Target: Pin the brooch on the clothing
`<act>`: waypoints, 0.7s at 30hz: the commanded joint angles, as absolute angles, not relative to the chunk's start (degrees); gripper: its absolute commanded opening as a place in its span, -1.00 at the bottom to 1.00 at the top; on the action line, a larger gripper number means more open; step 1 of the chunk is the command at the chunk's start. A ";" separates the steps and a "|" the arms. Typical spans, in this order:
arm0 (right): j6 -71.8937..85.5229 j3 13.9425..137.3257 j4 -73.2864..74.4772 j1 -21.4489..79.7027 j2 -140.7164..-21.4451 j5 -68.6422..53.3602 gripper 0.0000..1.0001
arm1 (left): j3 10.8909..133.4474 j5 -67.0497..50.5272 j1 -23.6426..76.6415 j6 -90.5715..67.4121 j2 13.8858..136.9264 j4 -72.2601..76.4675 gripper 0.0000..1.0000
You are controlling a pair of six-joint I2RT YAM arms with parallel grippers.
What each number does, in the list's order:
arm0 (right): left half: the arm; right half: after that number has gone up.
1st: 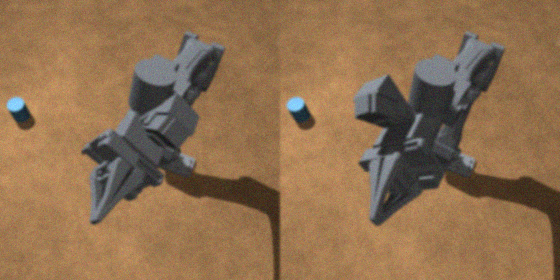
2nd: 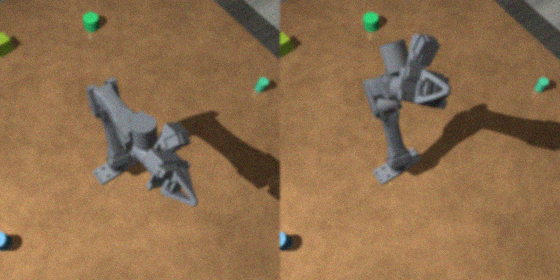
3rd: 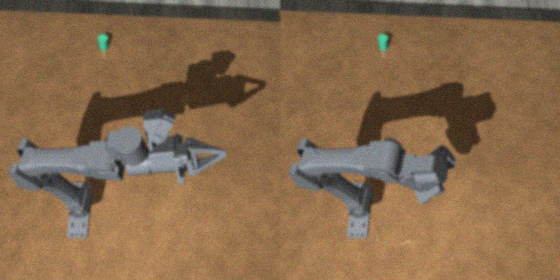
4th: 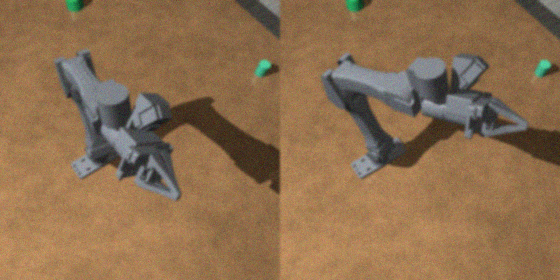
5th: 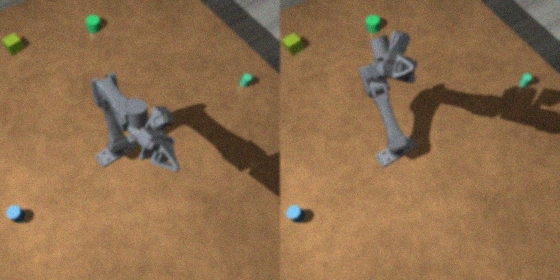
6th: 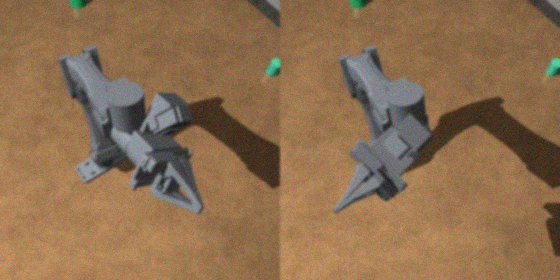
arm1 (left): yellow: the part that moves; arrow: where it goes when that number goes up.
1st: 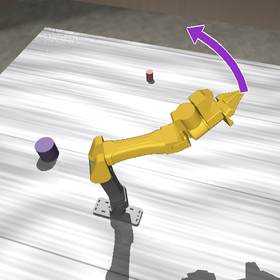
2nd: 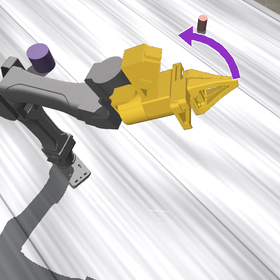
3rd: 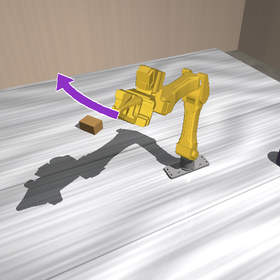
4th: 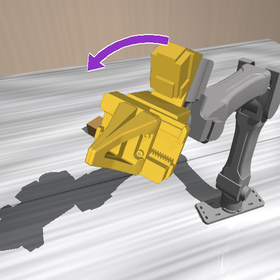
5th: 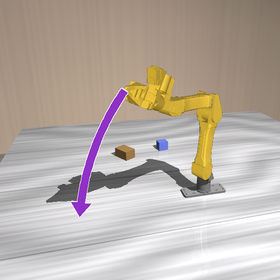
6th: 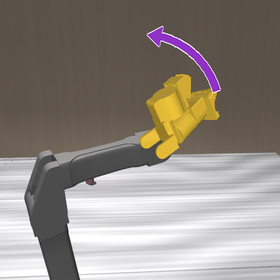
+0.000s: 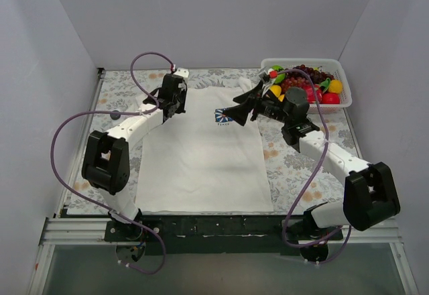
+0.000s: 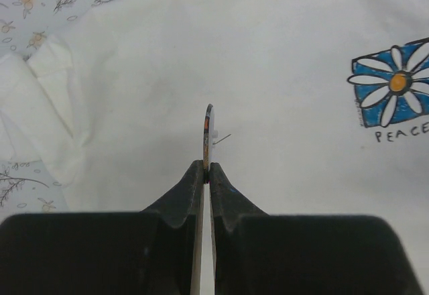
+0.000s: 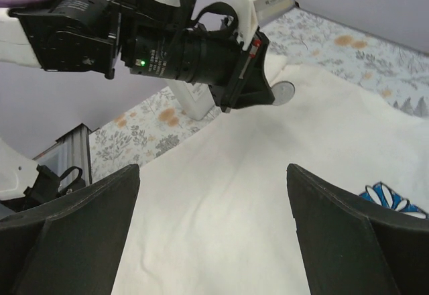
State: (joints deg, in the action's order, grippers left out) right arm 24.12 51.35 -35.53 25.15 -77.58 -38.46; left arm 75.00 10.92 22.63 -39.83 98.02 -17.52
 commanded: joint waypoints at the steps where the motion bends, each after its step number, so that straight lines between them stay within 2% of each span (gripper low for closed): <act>1: 24.44 51.59 -29.89 24.96 -79.36 -33.22 0.94 | 75.76 19.51 22.94 -39.20 98.70 -18.72 -1.00; 21: 23.03 52.91 -27.86 24.87 -82.62 -38.15 0.93 | 76.20 28.56 22.85 -34.99 107.31 -18.72 -1.00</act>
